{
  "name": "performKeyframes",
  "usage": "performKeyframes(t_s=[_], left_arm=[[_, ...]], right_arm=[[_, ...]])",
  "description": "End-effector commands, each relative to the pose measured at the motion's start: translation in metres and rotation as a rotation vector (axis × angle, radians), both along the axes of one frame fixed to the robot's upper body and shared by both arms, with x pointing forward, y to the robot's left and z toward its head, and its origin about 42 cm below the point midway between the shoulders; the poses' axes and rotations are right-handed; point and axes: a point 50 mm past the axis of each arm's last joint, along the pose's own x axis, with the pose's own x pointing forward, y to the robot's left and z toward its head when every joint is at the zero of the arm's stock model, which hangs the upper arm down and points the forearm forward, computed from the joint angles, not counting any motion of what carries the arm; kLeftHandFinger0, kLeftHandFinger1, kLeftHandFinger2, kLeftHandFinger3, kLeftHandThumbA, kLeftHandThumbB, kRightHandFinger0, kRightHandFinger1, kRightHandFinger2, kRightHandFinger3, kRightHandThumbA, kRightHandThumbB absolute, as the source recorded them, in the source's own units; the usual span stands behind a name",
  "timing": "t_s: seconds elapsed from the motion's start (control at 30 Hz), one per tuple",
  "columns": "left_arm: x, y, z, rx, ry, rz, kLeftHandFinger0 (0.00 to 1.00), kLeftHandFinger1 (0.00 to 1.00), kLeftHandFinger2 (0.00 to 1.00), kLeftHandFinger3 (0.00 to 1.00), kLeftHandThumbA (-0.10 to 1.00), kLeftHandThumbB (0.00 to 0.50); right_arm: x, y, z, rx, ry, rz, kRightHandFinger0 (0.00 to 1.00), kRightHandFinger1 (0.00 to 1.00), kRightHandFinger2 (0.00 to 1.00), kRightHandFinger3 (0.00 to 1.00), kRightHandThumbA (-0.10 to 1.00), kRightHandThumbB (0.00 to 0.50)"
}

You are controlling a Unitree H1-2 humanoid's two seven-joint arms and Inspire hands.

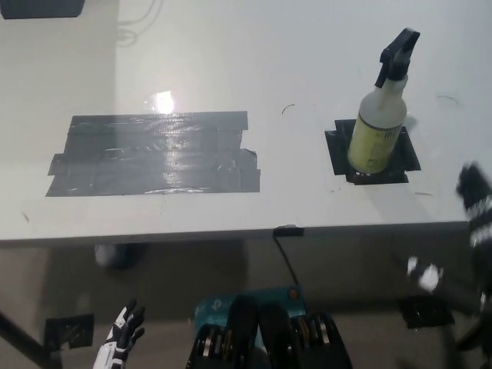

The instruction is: A spray bottle is kept on the black marked spot on the table infront of the robot and the robot extends its right arm to pick it up and hands it to a person

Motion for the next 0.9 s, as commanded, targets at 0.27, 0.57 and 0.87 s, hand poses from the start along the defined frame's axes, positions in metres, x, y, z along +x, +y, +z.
performKeyframes(t_s=[0.27, 0.57, 0.87], left_arm=[[0.002, 0.001, 0.008, 0.016, -0.067, -0.007, 1.00, 1.00, 1.00, 1.00, 1.00, 0.356], [0.003, 0.001, 0.009, 0.011, -0.067, -0.019, 1.00, 1.00, 1.00, 1.00, 1.00, 0.367], [0.008, 0.001, 0.012, 0.021, -0.072, -0.041, 1.00, 1.00, 1.00, 1.00, 1.00, 0.396]], right_arm=[[0.092, -0.012, 0.019, 0.034, 0.112, -0.105, 1.00, 1.00, 1.00, 1.00, 1.00, 0.336], [0.160, -0.012, 0.019, -0.019, 0.264, -0.105, 1.00, 1.00, 1.00, 1.00, 1.00, 0.371], [0.199, -0.006, 0.022, -0.051, 0.342, -0.085, 1.00, 1.00, 1.00, 1.00, 1.00, 0.395]])
